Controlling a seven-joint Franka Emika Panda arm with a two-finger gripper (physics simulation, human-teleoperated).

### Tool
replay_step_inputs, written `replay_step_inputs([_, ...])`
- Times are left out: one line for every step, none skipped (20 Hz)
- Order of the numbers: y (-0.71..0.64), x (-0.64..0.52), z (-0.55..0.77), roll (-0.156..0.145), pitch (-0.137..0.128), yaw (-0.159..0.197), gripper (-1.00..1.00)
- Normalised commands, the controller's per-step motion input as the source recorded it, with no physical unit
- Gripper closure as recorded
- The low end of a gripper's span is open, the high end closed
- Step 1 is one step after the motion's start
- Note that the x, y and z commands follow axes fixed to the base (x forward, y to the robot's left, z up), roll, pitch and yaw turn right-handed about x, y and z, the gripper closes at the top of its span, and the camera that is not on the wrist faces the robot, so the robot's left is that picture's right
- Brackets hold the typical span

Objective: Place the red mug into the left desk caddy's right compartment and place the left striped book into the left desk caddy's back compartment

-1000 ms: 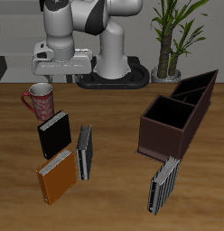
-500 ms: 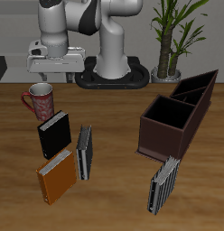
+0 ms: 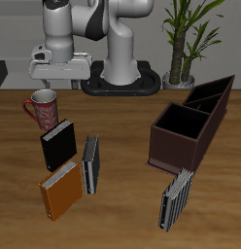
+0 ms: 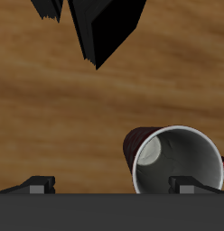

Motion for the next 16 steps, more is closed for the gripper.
replay_step_inputs([0.04, 0.11, -0.06, 0.006, -0.004, 0.017, -1.00])
replay_step_inputs([0.10, -0.01, -0.15, 0.042, -0.035, 0.036, -1.00])
replay_step_inputs([0.04, 0.13, -0.17, 0.007, -0.014, 0.044, -1.00])
replay_step_inputs([0.04, 0.16, -0.22, -0.012, 0.010, 0.035, -1.00])
replay_step_inputs([-0.04, 0.11, -0.29, 0.026, 0.031, 0.012, -1.00])
replay_step_inputs([-0.12, 0.14, -0.27, -0.053, 0.016, -0.001, -1.00])
replay_step_inputs([-0.08, 0.13, -0.34, 0.004, 0.055, -0.017, -1.00])
replay_step_inputs([-0.13, 0.11, -0.36, -0.009, 0.046, -0.006, -1.00])
replay_step_inputs([-0.14, 0.10, -0.36, -0.038, 0.048, -0.033, -1.00])
replay_step_inputs([-0.11, 0.04, -0.34, -0.020, 0.044, -0.043, -1.00])
replay_step_inputs([0.02, 0.02, 0.00, 0.000, 0.000, 0.000, -1.00])
replay_step_inputs([-0.05, 0.03, -0.35, -0.018, 0.053, 0.009, -1.00])
replay_step_inputs([-0.04, -0.03, -0.26, -0.038, 0.034, 0.004, -1.00])
replay_step_inputs([-0.01, -0.03, -0.14, 0.044, 0.018, -0.043, -1.00])
replay_step_inputs([-0.04, -0.06, -0.17, 0.007, -0.012, -0.006, -1.00])
replay_step_inputs([-0.21, -0.10, -0.24, -0.127, -0.006, -0.010, -1.00])
